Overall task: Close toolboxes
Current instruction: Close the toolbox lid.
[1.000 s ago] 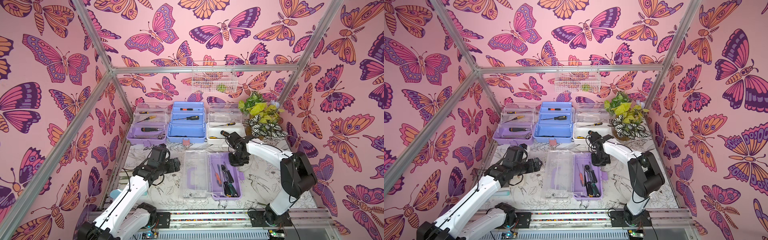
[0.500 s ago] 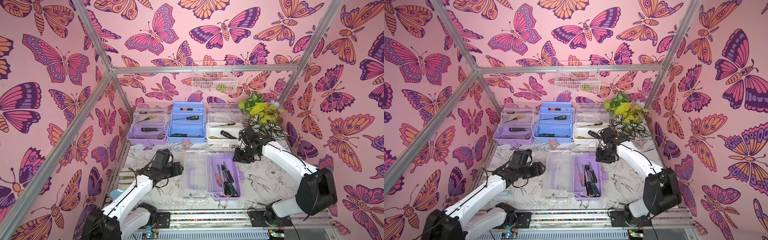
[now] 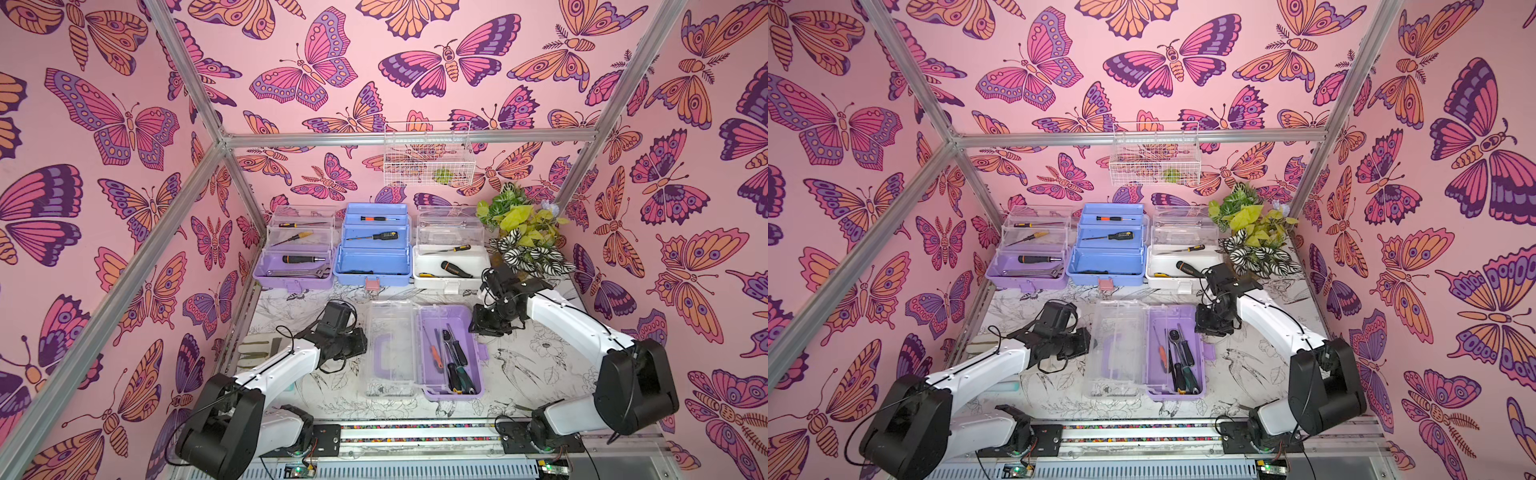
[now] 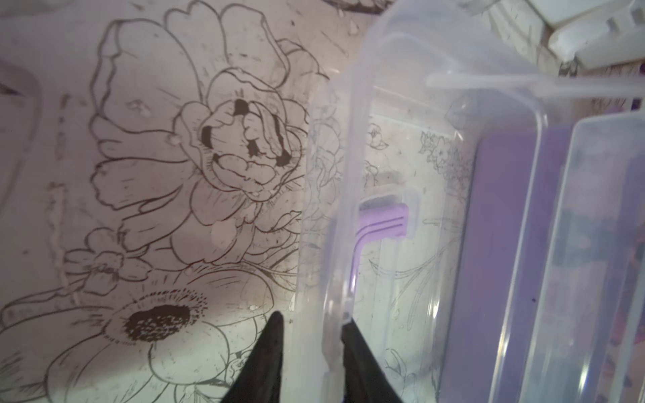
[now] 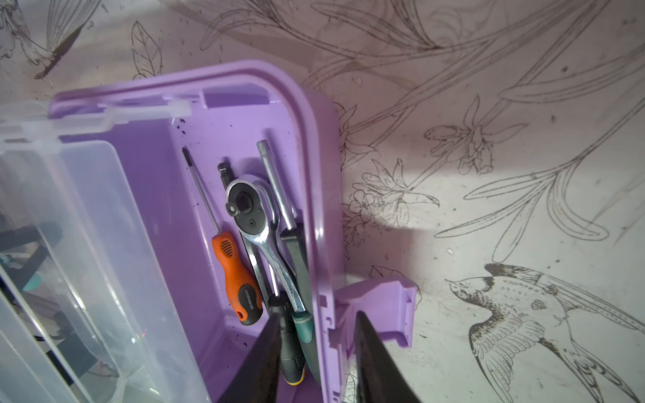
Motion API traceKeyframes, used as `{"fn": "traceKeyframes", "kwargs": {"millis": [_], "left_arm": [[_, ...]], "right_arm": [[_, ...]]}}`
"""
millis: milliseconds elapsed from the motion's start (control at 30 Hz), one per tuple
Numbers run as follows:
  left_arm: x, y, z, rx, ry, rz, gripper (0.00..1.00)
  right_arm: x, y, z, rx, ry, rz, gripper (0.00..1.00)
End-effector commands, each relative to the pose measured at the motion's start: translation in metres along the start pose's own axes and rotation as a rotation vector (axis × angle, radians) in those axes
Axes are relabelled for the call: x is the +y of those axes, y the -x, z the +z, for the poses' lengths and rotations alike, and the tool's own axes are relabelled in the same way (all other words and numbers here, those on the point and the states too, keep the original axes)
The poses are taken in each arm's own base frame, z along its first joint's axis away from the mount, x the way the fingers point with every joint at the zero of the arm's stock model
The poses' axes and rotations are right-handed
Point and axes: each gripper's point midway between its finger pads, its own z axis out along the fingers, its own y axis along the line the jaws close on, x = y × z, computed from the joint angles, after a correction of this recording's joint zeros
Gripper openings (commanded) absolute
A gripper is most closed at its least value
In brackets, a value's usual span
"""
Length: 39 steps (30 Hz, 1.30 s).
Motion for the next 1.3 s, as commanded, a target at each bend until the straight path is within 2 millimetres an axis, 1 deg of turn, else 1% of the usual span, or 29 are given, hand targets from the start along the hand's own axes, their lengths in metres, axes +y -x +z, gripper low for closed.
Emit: {"fn": "traceKeyframes", "kwargs": {"millis": [0, 100, 133, 200, 300, 367, 433, 533, 733, 900, 967, 1067, 1200, 1267], "left_arm": [[0.007, 0.0, 0.005, 0.017, 0.036, 0.015, 0.16], [0.009, 0.005, -0.002, 0.003, 0.074, 0.048, 0.03], [0.002, 0.012, -0.011, -0.031, 0.056, 0.079, 0.0], [-0.004, 0.019, -0.019, -0.054, 0.056, 0.113, 0.0], [-0.008, 0.026, -0.034, -0.064, 0.088, 0.157, 0.0], [-0.006, 0.03, -0.042, -0.065, 0.124, 0.177, 0.0], [-0.007, 0.033, -0.05, -0.073, 0.142, 0.194, 0.0], [-0.01, 0.035, -0.059, -0.08, 0.152, 0.204, 0.0], [-0.012, 0.037, -0.073, -0.089, 0.181, 0.224, 0.0], [-0.018, 0.041, -0.08, -0.103, 0.195, 0.247, 0.0], [-0.022, 0.042, -0.083, -0.109, 0.198, 0.26, 0.0], [-0.029, 0.044, -0.09, -0.121, 0.199, 0.279, 0.0], [-0.038, 0.046, -0.097, -0.132, 0.18, 0.284, 0.0], [-0.046, 0.046, -0.101, -0.137, 0.152, 0.286, 0.0]], "right_arm": [[-0.003, 0.002, -0.01, -0.031, 0.048, 0.018, 0.36], [-0.003, 0.0, -0.015, -0.041, 0.062, 0.01, 0.36], [-0.003, -0.001, -0.016, -0.046, 0.065, 0.009, 0.36], [-0.002, -0.002, -0.016, -0.054, 0.076, 0.007, 0.36], [0.002, -0.002, -0.011, -0.069, 0.118, 0.021, 0.36], [-0.001, -0.003, -0.003, -0.072, 0.116, 0.038, 0.33], [-0.005, -0.004, 0.003, -0.075, 0.095, 0.032, 0.28], [0.006, -0.001, 0.006, -0.096, 0.159, 0.017, 0.26], [0.024, 0.004, 0.007, -0.109, 0.24, -0.018, 0.26], [0.044, 0.006, 0.016, -0.104, 0.278, -0.032, 0.24], [0.045, 0.005, 0.022, -0.095, 0.267, -0.038, 0.23], [0.045, 0.004, 0.027, -0.08, 0.272, -0.03, 0.16], [0.058, 0.004, 0.027, -0.08, 0.299, -0.047, 0.07], [0.064, 0.002, 0.03, -0.07, 0.302, -0.059, 0.06]]}}
